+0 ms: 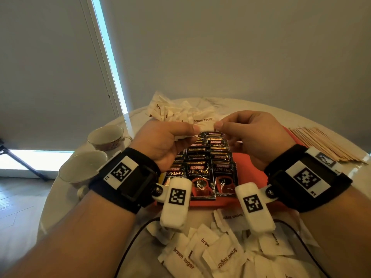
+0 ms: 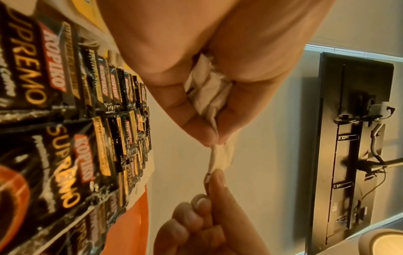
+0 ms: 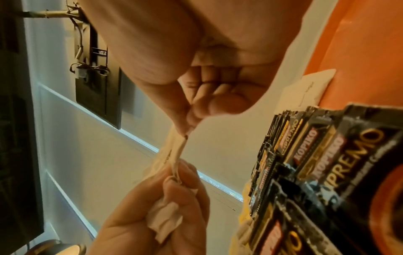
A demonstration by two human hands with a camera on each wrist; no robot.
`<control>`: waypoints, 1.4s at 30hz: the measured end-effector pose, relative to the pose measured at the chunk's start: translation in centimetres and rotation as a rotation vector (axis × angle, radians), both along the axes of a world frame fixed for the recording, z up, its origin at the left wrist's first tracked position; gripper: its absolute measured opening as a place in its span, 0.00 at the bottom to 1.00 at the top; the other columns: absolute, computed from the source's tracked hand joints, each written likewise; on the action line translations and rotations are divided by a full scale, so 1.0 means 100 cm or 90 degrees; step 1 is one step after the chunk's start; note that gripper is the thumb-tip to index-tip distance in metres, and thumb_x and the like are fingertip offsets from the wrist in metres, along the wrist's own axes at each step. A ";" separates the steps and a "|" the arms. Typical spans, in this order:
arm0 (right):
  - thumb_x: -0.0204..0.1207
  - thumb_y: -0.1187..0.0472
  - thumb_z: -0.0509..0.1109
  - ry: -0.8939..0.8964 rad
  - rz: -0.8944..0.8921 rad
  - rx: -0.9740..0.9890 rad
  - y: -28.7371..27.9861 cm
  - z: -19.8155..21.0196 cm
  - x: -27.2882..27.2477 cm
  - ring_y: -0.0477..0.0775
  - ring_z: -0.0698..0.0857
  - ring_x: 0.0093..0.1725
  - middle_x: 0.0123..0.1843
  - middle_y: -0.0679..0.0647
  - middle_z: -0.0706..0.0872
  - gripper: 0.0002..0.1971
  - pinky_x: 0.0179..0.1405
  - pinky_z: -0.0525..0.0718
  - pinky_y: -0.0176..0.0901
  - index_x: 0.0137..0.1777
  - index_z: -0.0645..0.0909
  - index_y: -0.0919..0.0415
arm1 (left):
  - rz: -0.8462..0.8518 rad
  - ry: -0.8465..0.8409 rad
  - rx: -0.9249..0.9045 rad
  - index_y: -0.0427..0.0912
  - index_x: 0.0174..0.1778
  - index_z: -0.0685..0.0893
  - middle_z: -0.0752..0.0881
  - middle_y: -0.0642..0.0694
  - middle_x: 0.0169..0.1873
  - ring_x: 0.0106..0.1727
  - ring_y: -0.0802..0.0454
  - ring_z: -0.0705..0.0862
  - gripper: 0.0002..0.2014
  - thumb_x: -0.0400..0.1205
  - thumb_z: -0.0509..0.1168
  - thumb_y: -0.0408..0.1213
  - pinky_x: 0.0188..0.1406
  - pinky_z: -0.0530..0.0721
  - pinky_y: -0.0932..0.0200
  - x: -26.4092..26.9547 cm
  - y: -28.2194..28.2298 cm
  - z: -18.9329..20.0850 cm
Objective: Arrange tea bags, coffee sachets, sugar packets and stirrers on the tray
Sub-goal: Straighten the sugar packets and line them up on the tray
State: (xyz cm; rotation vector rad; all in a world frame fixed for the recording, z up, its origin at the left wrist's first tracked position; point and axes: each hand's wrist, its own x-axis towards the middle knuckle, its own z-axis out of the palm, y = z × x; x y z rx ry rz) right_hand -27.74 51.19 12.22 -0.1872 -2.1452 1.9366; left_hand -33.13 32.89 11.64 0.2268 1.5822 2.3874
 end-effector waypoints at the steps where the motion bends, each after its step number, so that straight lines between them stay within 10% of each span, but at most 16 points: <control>1: 0.74 0.62 0.81 -0.011 0.013 -0.007 -0.001 0.000 -0.001 0.49 0.82 0.34 0.38 0.54 0.89 0.05 0.31 0.84 0.42 0.46 0.89 0.61 | -0.005 0.006 -0.006 0.31 0.61 0.86 0.93 0.33 0.55 0.47 0.43 0.94 0.29 0.61 0.78 0.23 0.32 0.89 0.62 0.001 0.000 0.000; 10: 0.78 0.73 0.74 -0.051 -0.166 -0.192 0.050 0.004 -0.028 0.47 0.83 0.27 0.35 0.55 0.87 0.09 0.27 0.85 0.40 0.45 0.82 0.58 | 0.048 -0.033 0.011 0.34 0.59 0.85 0.92 0.41 0.44 0.41 0.51 0.94 0.21 0.70 0.78 0.22 0.35 0.90 0.62 -0.005 -0.001 0.001; 17: 0.78 0.73 0.72 -0.299 -0.224 -0.040 0.092 -0.033 -0.046 0.51 0.81 0.27 0.33 0.58 0.85 0.04 0.34 0.84 0.42 0.42 0.84 0.68 | 0.062 -0.044 -0.002 0.37 0.54 0.84 0.90 0.41 0.46 0.46 0.49 0.92 0.14 0.77 0.75 0.20 0.35 0.91 0.62 -0.005 -0.001 0.003; 30: 0.76 0.66 0.79 -0.351 -0.186 0.094 0.080 -0.029 -0.050 0.49 0.79 0.25 0.31 0.56 0.83 0.07 0.28 0.77 0.39 0.39 0.85 0.65 | 0.047 -0.042 -0.005 0.38 0.51 0.85 0.92 0.47 0.33 0.35 0.54 0.93 0.12 0.76 0.76 0.21 0.33 0.90 0.62 -0.009 -0.002 0.002; 42: 0.84 0.55 0.70 -0.356 -0.061 -0.028 0.066 -0.012 -0.043 0.47 0.77 0.29 0.47 0.58 0.94 0.10 0.31 0.75 0.37 0.50 0.86 0.63 | -0.008 -0.064 0.008 0.32 0.63 0.82 0.90 0.33 0.56 0.46 0.45 0.94 0.15 0.80 0.69 0.19 0.34 0.91 0.60 -0.002 -0.002 0.004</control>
